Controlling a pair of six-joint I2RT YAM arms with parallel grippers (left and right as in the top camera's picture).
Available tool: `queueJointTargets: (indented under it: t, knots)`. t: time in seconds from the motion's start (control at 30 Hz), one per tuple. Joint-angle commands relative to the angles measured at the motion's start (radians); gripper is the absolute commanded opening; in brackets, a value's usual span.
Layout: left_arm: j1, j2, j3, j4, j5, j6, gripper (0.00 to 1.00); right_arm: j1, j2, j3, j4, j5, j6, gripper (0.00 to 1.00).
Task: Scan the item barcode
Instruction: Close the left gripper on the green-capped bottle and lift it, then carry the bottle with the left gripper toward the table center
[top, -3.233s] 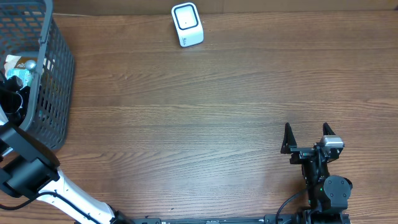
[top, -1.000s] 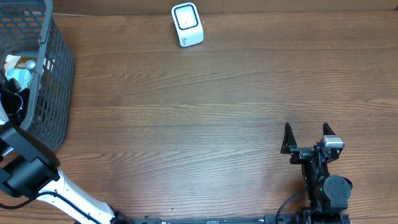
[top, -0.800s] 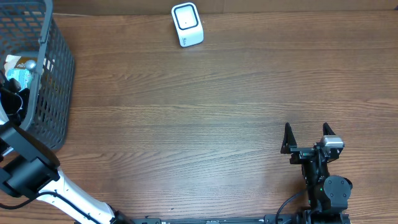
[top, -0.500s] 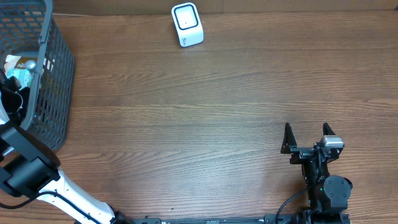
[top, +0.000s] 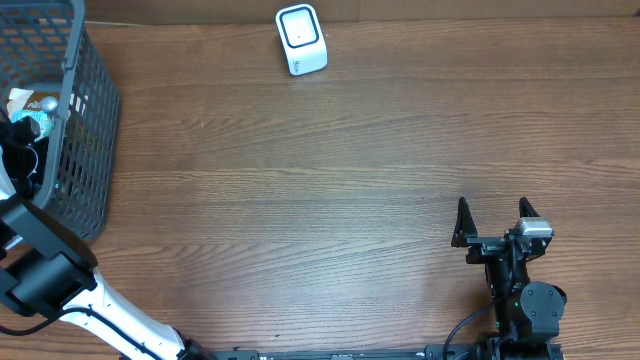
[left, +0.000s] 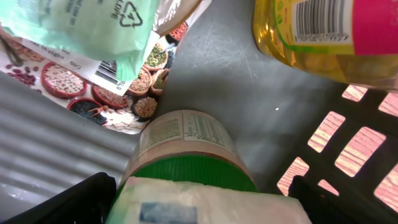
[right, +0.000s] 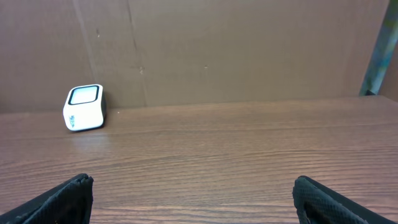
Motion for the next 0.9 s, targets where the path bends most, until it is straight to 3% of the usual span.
queueJointTargets:
  t: [0.0,0.33,0.53,0.87]
  knots:
    - [-0.01,0.011,-0.027,0.008,0.021,0.035,0.91,-0.003,-0.008,-0.011,0.006,0.01,0.004,1.0]
    - [-0.009,0.011,-0.024,0.002,0.016,0.035,0.63,-0.003,-0.008,-0.011,0.006,0.01,0.004,1.0]
    - [-0.006,-0.017,0.05,-0.045,0.013,0.021,0.6,-0.003,-0.008,-0.011,0.006,0.01,0.004,1.0]
    - [-0.006,-0.127,0.431,-0.188,-0.032,-0.102,0.61,-0.003,-0.008,-0.011,0.006,0.01,0.004,1.0]
